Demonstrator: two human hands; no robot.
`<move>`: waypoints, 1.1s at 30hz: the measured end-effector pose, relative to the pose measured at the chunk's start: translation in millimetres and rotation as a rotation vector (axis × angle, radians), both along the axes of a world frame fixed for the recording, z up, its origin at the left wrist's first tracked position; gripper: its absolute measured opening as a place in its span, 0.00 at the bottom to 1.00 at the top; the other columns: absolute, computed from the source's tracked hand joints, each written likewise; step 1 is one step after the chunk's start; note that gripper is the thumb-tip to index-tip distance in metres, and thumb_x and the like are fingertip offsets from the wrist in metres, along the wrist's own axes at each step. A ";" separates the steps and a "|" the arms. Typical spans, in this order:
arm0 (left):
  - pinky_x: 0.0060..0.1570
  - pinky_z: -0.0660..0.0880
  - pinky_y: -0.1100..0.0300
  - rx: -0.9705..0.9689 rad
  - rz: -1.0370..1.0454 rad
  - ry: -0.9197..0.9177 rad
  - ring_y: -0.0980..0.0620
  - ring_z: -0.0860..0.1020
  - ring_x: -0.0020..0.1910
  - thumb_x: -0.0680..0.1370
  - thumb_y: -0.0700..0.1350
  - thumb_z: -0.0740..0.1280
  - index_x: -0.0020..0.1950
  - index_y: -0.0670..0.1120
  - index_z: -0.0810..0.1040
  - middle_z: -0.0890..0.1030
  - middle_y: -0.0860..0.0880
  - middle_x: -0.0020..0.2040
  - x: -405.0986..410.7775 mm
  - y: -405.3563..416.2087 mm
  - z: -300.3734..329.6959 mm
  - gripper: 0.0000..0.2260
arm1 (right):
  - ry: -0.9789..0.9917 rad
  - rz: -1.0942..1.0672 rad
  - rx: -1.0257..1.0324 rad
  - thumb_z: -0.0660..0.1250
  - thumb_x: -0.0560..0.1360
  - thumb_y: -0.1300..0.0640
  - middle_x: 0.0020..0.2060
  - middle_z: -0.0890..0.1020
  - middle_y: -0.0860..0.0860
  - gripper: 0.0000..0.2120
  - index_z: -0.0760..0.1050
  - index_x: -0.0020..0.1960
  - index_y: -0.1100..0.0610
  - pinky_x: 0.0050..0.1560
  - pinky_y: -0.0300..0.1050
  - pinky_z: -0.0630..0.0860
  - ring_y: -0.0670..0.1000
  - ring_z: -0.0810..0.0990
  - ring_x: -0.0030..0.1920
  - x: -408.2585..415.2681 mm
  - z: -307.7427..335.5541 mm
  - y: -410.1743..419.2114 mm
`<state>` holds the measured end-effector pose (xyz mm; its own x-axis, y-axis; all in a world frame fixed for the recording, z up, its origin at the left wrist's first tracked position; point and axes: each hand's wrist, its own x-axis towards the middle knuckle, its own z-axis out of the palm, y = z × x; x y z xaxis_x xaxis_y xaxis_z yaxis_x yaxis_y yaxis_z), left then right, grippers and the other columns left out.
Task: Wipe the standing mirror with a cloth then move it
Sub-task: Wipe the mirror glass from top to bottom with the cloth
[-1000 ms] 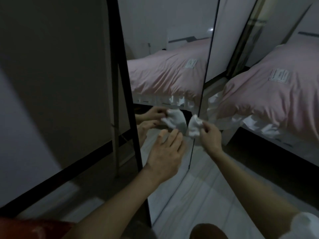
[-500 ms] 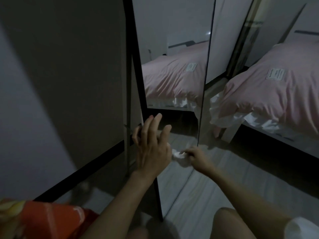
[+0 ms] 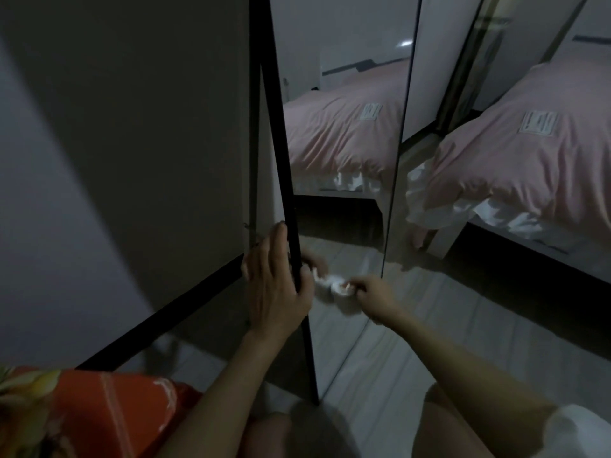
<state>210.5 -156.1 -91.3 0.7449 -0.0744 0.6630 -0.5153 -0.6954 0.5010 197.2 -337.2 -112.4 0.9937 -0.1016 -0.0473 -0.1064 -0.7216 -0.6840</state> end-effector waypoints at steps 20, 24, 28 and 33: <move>0.48 0.68 0.69 -0.626 -0.586 0.986 0.58 0.67 0.62 0.77 0.47 0.65 0.75 0.53 0.55 0.66 0.56 0.64 -32.4 -56.8 -26.7 0.29 | 0.088 0.062 0.469 0.60 0.76 0.65 0.45 0.76 0.54 0.05 0.72 0.51 0.61 0.44 0.42 0.74 0.51 0.76 0.43 -37.7 27.0 -21.2; 0.41 0.72 0.69 -0.529 -0.471 0.912 0.51 0.78 0.53 0.77 0.42 0.65 0.61 0.45 0.75 0.79 0.50 0.51 -27.6 -66.0 -42.2 0.12 | 0.021 -0.208 0.204 0.58 0.78 0.65 0.43 0.76 0.53 0.05 0.72 0.50 0.60 0.45 0.45 0.73 0.53 0.76 0.44 -27.7 14.3 -35.6; 0.33 0.72 0.67 -0.440 -0.388 0.827 0.54 0.76 0.37 0.76 0.40 0.66 0.46 0.47 0.76 0.76 0.53 0.40 -28.6 -63.8 -49.1 0.02 | -0.174 -0.805 0.133 0.57 0.76 0.67 0.56 0.74 0.60 0.12 0.70 0.59 0.64 0.48 0.48 0.71 0.55 0.73 0.48 -27.8 12.1 -75.8; 0.59 0.73 0.55 -0.315 -0.517 0.992 0.54 0.70 0.58 0.77 0.44 0.66 0.71 0.53 0.64 0.67 0.51 0.63 -29.4 -68.7 -46.9 0.24 | 0.279 -0.185 -0.163 0.59 0.76 0.66 0.52 0.76 0.58 0.11 0.72 0.57 0.61 0.44 0.45 0.74 0.54 0.77 0.49 -34.5 6.3 -83.1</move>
